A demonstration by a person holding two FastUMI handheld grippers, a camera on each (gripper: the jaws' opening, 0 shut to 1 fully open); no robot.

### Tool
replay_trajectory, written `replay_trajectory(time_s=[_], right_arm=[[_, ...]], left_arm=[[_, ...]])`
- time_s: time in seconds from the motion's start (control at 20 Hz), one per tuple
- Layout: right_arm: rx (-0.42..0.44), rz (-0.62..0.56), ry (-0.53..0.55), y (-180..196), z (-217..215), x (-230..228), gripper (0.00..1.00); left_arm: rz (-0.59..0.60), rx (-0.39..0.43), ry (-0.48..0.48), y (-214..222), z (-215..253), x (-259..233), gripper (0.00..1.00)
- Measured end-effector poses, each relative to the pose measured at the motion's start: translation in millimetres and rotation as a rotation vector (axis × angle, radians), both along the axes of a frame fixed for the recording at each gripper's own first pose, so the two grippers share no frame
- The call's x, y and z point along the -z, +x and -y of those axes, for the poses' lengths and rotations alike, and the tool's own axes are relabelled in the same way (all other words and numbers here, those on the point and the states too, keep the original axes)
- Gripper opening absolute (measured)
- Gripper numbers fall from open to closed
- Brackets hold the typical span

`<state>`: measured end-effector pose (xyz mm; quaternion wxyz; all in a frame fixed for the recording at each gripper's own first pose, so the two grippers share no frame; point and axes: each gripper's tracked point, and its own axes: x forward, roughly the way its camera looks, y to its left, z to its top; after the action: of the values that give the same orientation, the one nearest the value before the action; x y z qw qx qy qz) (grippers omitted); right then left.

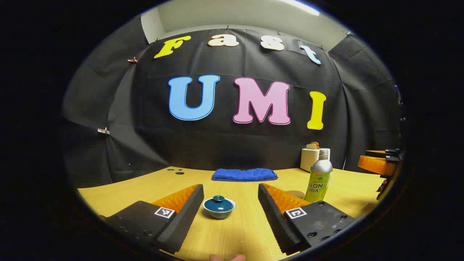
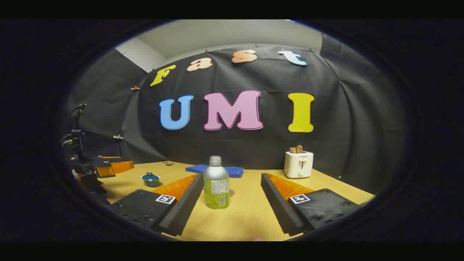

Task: Open the teacup lid with one hand, grasp the water bottle and pour water into the teacup with the other hand; after pouring, place the water bottle on the coaster and then close the teacup lid.

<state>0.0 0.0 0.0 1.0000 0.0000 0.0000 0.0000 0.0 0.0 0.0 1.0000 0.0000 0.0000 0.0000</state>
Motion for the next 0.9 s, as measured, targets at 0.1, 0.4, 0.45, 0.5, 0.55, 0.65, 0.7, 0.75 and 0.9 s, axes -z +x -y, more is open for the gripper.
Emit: replay_trajectory(time_s=[0.1,0.4,0.45,0.5,0.55,0.65,0.7,0.75,0.9], right_arm=[[0.000,-0.001,-0.003,0,-1,0,0.98],[-0.009,-0.006,0.000,0,-7,1,0.98],[-0.012,-0.005,-0.002,0,-8,1,0.98],[-0.014,-0.005,-0.007,0,-10,0,0.98],[-0.014,-0.004,-0.013,0,-10,0,0.98],[-0.013,-0.001,-0.017,-1,-11,-1,0.98],[-0.015,0.001,-0.014,-1,-11,-2,0.96],[-0.016,0.001,-0.013,-1,-11,-2,0.98],[-0.012,-0.001,-0.016,0,-10,-4,0.96]], left_arm=[[-0.001,-0.001,-0.002,0,-1,0,0.95],[-0.008,-0.003,-0.004,1,-2,2,0.95],[-0.008,-0.003,-0.005,2,-1,2,0.95],[-0.009,-0.002,-0.005,1,-1,3,0.95],[-0.008,-0.003,-0.004,1,-1,1,0.95],[-0.006,-0.005,0.001,1,-2,1,0.95],[-0.006,-0.003,0.004,1,-2,0,0.95],[-0.007,0.005,0.007,3,-1,2,0.95],[-0.009,0.013,0.015,19,-10,1,0.95]])
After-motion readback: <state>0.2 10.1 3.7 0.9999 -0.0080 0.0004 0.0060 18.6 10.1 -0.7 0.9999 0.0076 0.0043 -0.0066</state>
